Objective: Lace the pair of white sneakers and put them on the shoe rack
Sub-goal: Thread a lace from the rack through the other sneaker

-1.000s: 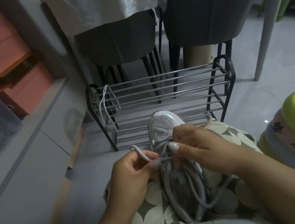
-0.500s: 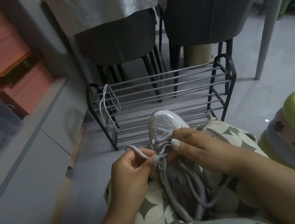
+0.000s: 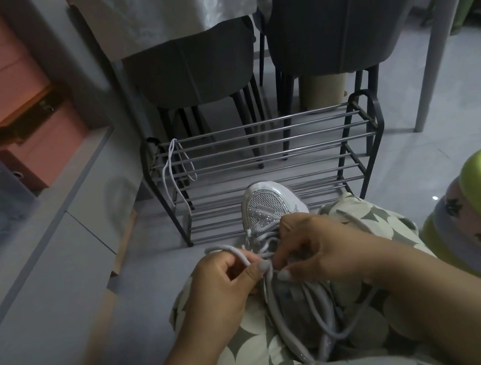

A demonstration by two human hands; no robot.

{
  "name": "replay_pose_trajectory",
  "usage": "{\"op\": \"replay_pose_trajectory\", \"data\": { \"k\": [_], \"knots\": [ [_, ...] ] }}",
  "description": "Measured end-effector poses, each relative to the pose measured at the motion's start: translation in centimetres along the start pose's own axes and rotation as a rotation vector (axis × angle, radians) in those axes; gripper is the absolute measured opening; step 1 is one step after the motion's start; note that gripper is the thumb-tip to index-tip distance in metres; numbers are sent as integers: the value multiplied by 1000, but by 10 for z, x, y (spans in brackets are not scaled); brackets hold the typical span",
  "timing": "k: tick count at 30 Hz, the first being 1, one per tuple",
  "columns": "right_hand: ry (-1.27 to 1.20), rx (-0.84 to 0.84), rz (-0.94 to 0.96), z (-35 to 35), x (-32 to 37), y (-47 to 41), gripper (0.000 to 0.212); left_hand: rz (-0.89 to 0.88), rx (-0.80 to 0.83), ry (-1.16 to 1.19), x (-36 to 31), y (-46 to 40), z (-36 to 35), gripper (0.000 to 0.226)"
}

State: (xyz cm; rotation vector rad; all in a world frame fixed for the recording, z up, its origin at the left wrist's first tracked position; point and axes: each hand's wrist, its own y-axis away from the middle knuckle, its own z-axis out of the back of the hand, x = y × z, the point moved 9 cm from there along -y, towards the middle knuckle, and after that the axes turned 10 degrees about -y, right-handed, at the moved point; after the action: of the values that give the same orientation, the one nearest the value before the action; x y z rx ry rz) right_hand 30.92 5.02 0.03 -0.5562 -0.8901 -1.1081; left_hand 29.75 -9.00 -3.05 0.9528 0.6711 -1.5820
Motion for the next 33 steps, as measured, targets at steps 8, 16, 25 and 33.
{"op": "replay_pose_trajectory", "data": {
  "k": [8, 16, 25, 33],
  "knots": [
    [-37, 35, 4, 0, 1, 0, 17, -39, 83, -2, 1, 1, -5, 46],
    [96, 6, 13, 0, 4, 0, 18, -68, 89, 18, -1, 1, -5, 21],
    [214, -107, 189, -9, 6, -5, 24, -87, 96, 39, -2, 1, -5, 27],
    [15, -196, 328, 9, 15, 4, 17, -18, -66, 44, -2, 3, -1, 21]
  ]
}}
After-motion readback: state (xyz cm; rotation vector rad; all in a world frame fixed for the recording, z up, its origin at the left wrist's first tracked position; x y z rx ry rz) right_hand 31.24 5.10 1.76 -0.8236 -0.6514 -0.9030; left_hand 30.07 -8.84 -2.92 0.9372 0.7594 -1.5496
